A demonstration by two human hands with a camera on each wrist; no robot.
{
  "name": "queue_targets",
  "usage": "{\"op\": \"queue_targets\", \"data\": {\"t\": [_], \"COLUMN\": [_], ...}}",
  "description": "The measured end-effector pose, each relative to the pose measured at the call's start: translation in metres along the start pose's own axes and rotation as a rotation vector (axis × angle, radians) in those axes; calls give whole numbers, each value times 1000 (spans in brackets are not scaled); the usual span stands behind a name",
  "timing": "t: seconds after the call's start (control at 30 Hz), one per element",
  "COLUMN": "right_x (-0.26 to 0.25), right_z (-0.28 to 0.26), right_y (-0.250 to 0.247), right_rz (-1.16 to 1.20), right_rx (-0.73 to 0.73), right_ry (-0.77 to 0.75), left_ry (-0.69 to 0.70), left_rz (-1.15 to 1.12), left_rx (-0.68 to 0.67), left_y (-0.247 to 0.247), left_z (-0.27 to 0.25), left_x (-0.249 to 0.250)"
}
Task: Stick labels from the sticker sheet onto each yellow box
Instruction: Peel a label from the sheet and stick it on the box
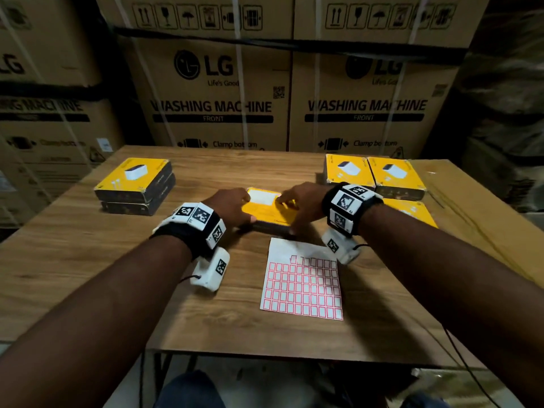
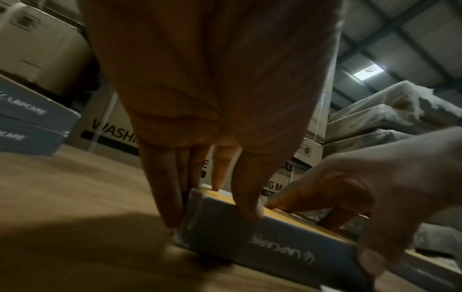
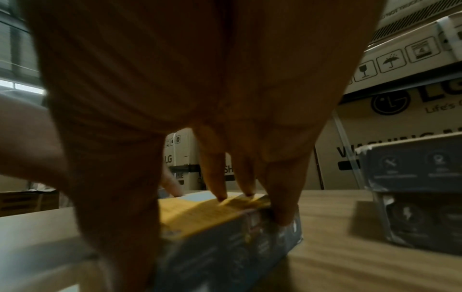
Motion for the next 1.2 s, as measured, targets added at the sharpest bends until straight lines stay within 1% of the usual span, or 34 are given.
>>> {"op": "queue_targets", "data": {"t": [0.07,0.17,0.3,0.33,0.37,0.43,0.5,0.57,0.73,0.9,0.97,1.1,1.2], "right_x": [-5,-7,-1,0,0,1,0,2,3,4,4,2,1], "right_z": [-2,-3,-4,-5,-5,-5,-5,-5,-2,0,-1,-6,-12], "right_y": [-9,-14,-9,-7,-6,-1,3,8,6,4,1,-5,-1], "right_rz": [-111,-176,-170,-153,-144,-125,-70,0,43,122,109,4,55], "right_rx": [20,63,171,185,180,143,104,105,175,124,124,180,188], "right_ry": [-23,-39,-23,-12,-4,-14,-25,-18,-30,-40,-38,-53,-58], "left_ry": [11,49,189,214,222,204,160,142,120,92,84,127,156], "left_rz": [24,98,42,33,31,44,91,118,89,73,64,69,64], "left_rx": [13,-10,-96,-97,-71,14,48,29,38,43,36,10,31], "left_y": [0,4,20,20,17,8,3,6,9,11,13,20,23], "left_z": [-6,-22,-35,-37,-36,-29,-20,-11,-10,-12,-15,-23,-27], "left_x": [7,24,48,52,54,52,42,33,29,24,24,35,43]}}
Point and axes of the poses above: each hand's wrist, its own z-axis towards the middle knuckle, its own y-axis out of the palm, x = y × z, the point moved 6 cm from there along z, towards the middle knuckle, and after that the axes turned 15 degrees about -y, right-handed, at the moved point
